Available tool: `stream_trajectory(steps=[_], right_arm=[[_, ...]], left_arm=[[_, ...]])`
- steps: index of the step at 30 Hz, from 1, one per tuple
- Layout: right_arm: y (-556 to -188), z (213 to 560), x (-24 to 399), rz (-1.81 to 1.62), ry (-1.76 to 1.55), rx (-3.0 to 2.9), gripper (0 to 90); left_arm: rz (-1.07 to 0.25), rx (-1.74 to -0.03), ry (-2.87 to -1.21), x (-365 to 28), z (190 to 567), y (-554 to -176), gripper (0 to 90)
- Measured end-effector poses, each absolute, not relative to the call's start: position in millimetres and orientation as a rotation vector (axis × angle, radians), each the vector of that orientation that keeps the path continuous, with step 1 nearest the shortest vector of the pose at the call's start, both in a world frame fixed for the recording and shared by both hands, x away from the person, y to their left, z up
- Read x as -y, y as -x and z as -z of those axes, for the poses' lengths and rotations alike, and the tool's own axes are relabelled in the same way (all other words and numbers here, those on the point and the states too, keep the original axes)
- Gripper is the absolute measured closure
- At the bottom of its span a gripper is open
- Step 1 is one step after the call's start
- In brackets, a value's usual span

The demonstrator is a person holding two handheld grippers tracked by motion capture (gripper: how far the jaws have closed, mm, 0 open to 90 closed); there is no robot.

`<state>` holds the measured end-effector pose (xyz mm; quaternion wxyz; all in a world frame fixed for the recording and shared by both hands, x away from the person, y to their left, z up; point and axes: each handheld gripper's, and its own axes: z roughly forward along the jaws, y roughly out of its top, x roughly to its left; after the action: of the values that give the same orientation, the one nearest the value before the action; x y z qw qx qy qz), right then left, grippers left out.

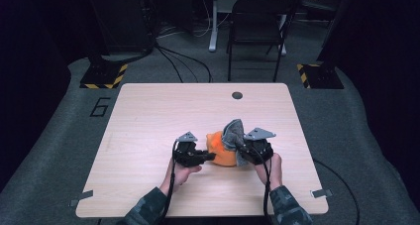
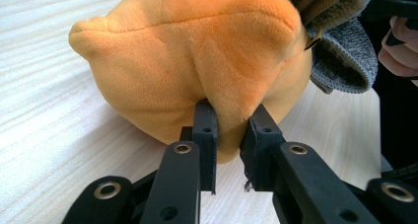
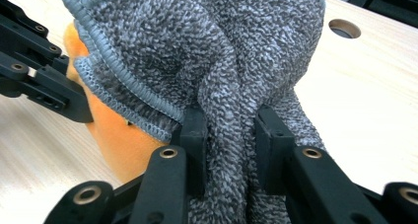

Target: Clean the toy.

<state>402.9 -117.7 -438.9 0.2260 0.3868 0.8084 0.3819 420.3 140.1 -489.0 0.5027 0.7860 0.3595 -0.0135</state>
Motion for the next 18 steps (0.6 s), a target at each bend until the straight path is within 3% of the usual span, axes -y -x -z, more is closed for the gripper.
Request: stream_trajectory(steps=[4, 11, 18], right_arm=[[-404, 439, 118, -1.036, -1.064, -2.234, 70.8], [-407, 440, 119, -1.019, -1.057, -2.247, 71.5], [-409, 439, 118, -1.021, -1.061, -2.257, 71.5]], left_arm=[[0.008, -0.853, -1.914, -139, 488, -420, 70.1], [-0.119, -0.749, -1.98, -139, 484, -417, 47.6], [-0.363, -0.577, -2.1, -144, 479, -411, 26.6]])
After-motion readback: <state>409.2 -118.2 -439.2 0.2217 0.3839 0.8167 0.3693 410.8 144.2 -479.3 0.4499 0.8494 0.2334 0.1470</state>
